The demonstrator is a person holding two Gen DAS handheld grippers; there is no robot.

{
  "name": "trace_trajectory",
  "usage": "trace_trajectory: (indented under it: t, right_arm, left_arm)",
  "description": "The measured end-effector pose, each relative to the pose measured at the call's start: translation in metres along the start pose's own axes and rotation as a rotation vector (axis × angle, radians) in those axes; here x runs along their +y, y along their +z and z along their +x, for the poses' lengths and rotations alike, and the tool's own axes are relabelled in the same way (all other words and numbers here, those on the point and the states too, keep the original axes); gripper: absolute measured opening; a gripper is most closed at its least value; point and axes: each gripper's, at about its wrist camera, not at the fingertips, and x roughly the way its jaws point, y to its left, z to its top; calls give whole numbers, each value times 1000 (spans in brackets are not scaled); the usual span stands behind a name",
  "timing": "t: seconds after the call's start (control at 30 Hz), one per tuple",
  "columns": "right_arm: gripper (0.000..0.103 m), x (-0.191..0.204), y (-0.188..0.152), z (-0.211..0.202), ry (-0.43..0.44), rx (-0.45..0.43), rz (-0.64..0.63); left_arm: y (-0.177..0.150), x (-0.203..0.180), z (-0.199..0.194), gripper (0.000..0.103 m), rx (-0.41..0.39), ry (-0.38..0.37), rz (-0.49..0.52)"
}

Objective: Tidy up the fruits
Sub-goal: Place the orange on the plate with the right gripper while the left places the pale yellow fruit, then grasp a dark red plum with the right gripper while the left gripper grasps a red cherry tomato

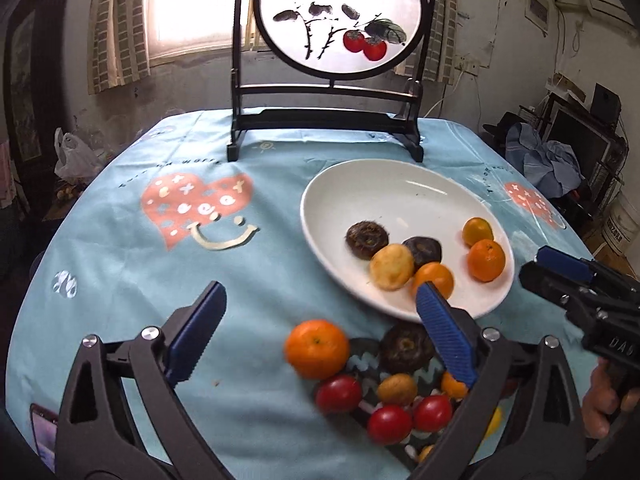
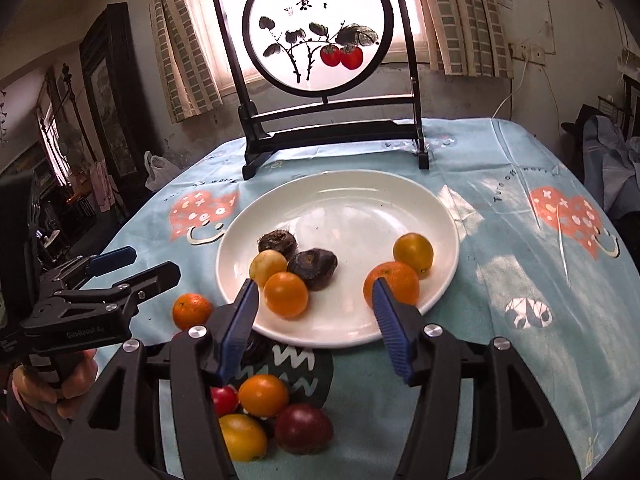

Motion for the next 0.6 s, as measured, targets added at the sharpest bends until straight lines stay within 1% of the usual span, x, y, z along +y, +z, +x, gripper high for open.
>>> trace_trajectory:
  t: [0.1, 0.17, 0.23, 0.33, 0.4, 0.5, 0.6]
  right_arm:
    - [59, -2, -14, 0, 38, 71, 36]
    - [59, 0, -24, 2, 61, 119, 43]
    - [59, 6, -32, 1, 66, 148, 22]
    - [59, 13, -40, -2, 6, 154, -30]
    - [59, 11, -44, -1, -11, 165, -29]
    - [59, 3, -49, 3, -1, 209, -4]
    - [55, -3, -53, 9, 21, 252, 29]
  left_arm:
    - [-19, 20, -2, 98, 54, 13, -55]
    - [-27, 30, -7, 98, 65, 13, -82]
    - [-31, 36, -12, 98, 63, 26, -92]
    - [-33, 38, -18, 98, 46, 41, -95]
    - [-33, 39, -20, 97, 42, 33, -100]
    - [-33, 38, -23, 97, 37, 35, -94]
    - [-31, 37, -24, 98, 34, 45, -86]
